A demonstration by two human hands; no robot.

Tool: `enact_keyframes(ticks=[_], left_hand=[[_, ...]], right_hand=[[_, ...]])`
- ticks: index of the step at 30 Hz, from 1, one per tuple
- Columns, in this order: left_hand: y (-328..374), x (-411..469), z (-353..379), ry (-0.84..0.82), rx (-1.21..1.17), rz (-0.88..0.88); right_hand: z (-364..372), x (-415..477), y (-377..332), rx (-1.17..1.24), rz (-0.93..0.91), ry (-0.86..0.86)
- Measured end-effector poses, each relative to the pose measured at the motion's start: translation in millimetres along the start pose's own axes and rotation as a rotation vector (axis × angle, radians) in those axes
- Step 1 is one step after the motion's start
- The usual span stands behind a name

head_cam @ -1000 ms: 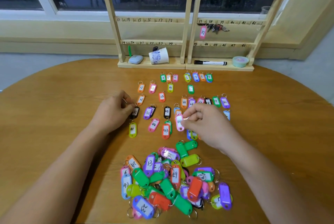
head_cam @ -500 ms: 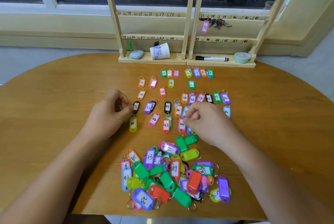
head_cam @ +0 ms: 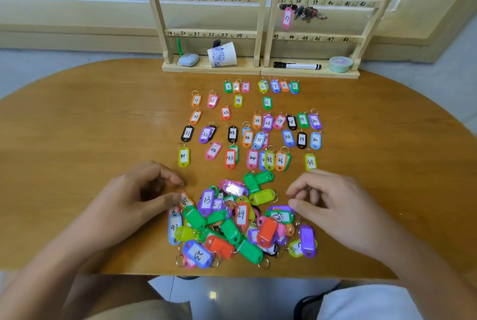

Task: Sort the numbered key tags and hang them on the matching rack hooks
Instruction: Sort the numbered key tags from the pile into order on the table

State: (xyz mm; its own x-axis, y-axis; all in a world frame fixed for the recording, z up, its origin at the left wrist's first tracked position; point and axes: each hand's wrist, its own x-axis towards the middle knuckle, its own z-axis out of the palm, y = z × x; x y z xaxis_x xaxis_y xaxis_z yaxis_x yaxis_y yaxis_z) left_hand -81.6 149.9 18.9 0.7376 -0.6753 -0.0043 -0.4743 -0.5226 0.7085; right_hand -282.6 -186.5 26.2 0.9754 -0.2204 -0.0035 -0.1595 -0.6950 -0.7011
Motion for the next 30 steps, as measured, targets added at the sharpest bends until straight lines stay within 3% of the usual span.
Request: enact_keyframes(ticks=[8, 12, 30], left_hand=[[-7, -45, 10, 0.019, 0.042, 0.068], [-8, -53, 15, 0.027, 0.016, 0.066], [-9, -44, 8, -0.042, 0.081, 0.08]], right_hand=[[10, -51, 10, -0.053, -0.068, 0.053], [10, -65, 13, -0.092, -0.035, 0.001], [21, -68, 7, -0.216, -0.095, 0.09]])
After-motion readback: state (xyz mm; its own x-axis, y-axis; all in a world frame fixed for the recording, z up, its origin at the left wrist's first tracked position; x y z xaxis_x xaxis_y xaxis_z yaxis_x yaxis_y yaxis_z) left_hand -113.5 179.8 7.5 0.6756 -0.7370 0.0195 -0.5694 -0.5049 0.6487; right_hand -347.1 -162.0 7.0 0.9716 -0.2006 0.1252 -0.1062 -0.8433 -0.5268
